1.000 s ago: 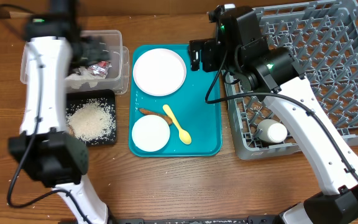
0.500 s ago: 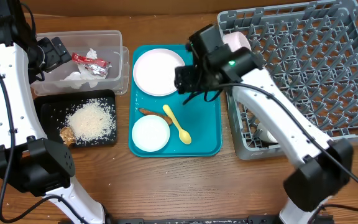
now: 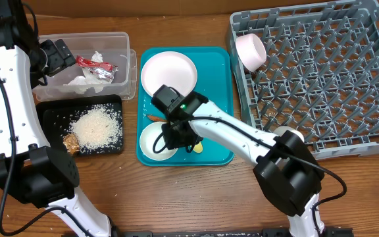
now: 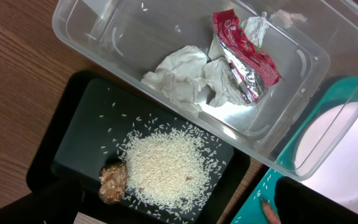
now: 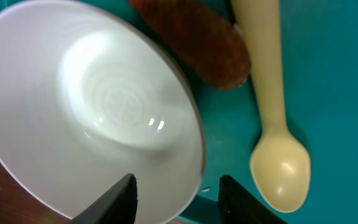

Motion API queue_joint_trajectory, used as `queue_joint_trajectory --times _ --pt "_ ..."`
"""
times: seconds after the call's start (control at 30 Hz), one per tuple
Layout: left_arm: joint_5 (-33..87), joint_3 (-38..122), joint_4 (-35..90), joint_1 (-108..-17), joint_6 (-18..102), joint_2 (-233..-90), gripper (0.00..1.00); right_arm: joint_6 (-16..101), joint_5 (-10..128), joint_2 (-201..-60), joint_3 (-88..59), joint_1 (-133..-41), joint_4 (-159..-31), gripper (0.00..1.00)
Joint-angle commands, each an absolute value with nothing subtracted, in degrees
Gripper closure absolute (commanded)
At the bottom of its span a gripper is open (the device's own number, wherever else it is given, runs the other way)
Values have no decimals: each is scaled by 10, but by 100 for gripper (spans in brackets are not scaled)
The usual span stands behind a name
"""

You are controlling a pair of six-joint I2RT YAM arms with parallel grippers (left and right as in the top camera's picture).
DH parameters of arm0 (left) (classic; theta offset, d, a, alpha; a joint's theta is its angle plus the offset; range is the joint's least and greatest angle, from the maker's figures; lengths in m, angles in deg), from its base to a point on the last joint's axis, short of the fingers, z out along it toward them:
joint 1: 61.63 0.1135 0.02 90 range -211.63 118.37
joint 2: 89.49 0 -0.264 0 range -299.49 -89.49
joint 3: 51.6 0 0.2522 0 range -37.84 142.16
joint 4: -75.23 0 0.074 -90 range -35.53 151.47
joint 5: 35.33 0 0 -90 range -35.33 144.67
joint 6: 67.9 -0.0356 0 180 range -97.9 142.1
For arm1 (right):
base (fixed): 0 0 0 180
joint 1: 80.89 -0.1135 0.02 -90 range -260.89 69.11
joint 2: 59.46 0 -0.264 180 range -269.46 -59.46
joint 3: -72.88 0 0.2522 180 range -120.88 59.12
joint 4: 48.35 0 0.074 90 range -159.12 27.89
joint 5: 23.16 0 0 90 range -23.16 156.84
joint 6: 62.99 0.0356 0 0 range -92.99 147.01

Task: Sort waste into correct bins and load items into the dishwasher
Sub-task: 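Reach the right gripper back to the white bowl on the teal tray, then carry the white bowl with the right gripper into the dish rack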

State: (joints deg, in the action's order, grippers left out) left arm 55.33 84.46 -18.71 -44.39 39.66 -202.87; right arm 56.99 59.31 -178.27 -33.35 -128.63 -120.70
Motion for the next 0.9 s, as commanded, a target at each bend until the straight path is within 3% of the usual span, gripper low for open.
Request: queue_joint_trajectory --times 0.0,0.13,0.43,0.53,0.87 --pt "549 856 -187 -445 384 -2019 0 591 599 -1784 -318 -1293 -1190 63" --pt "549 856 -186 -445 384 -2019 0 603 603 -1784 -313 -1291 -1186 82" --pt "549 856 -187 -445 384 -2019 0 614 611 -1792 -309 -1291 -1172 83" --pt "549 856 -187 -445 384 -2019 0 618 613 -1792 -309 -1291 -1161 96" --pt "549 856 -187 -445 384 -2019 0 621 637 -1754 -352 -1266 -1198 96"
